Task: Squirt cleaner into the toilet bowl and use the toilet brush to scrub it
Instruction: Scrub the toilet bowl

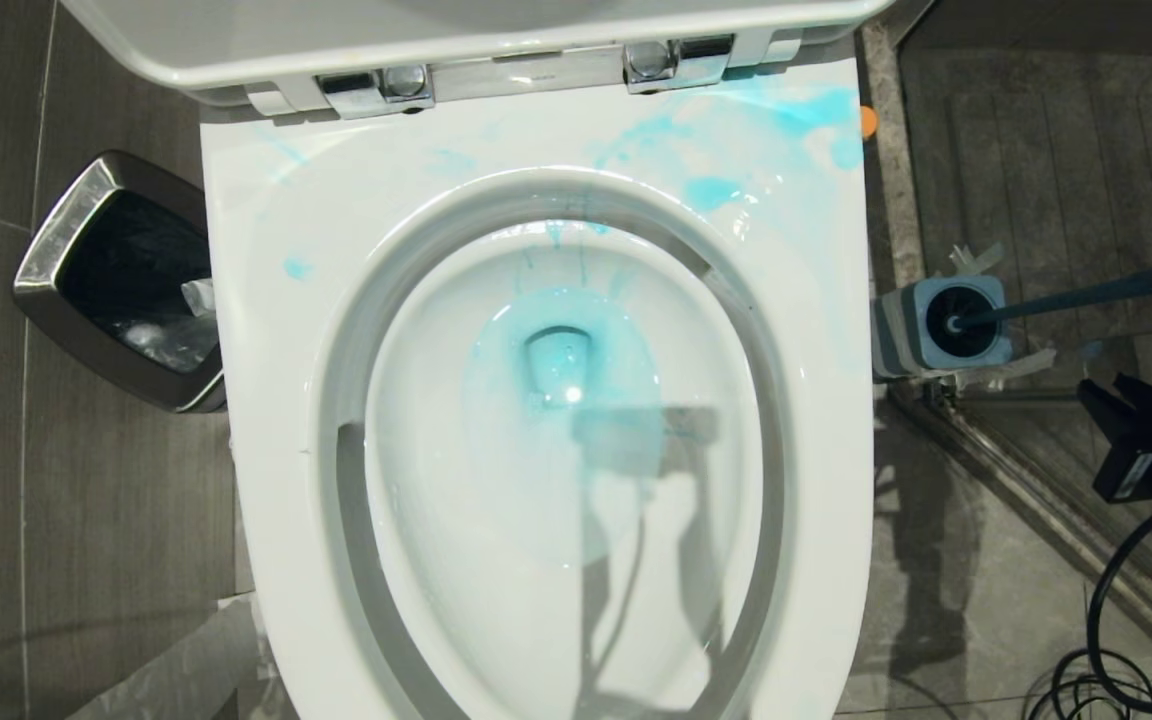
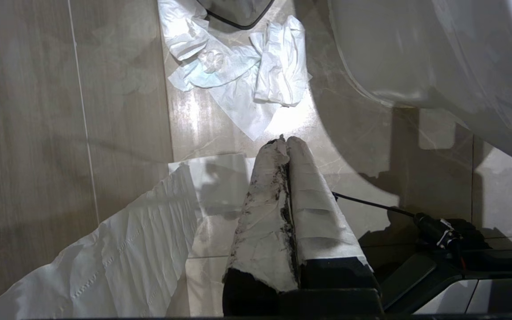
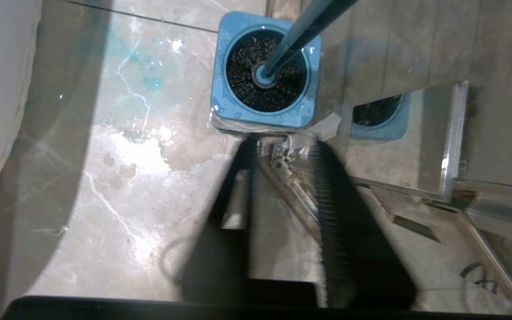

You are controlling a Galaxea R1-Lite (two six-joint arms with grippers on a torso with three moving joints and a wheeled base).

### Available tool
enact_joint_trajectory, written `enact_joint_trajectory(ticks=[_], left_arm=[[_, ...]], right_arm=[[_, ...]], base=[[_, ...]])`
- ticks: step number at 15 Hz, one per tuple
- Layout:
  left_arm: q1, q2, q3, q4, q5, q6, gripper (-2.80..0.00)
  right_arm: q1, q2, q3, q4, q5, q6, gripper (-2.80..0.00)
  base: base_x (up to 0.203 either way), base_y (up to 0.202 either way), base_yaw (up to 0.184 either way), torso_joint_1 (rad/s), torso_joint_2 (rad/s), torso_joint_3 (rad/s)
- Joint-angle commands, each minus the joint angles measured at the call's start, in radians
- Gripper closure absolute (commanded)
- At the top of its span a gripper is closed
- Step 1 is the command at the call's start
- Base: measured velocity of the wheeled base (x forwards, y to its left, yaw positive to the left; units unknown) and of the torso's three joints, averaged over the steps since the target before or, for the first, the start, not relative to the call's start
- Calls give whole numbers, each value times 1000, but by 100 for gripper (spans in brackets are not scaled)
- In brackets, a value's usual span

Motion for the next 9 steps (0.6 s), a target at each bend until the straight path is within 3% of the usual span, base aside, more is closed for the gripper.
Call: enact_joint_trajectory(ticks=[1, 5, 9], left_arm=[[0, 2, 0, 0, 0, 0, 0], [0, 2, 0, 0, 0, 0, 0], [-1, 2, -1, 0, 0, 0, 0]], right_arm=[[-10, 65, -53, -12, -14, 7, -280], [-22, 159, -182, -14, -18, 16, -280], [-24, 186, -209, -14, -18, 17, -280]], base=[[0, 0, 0, 0, 0, 0], [0, 0, 0, 0, 0, 0], [0, 0, 0, 0, 0, 0]])
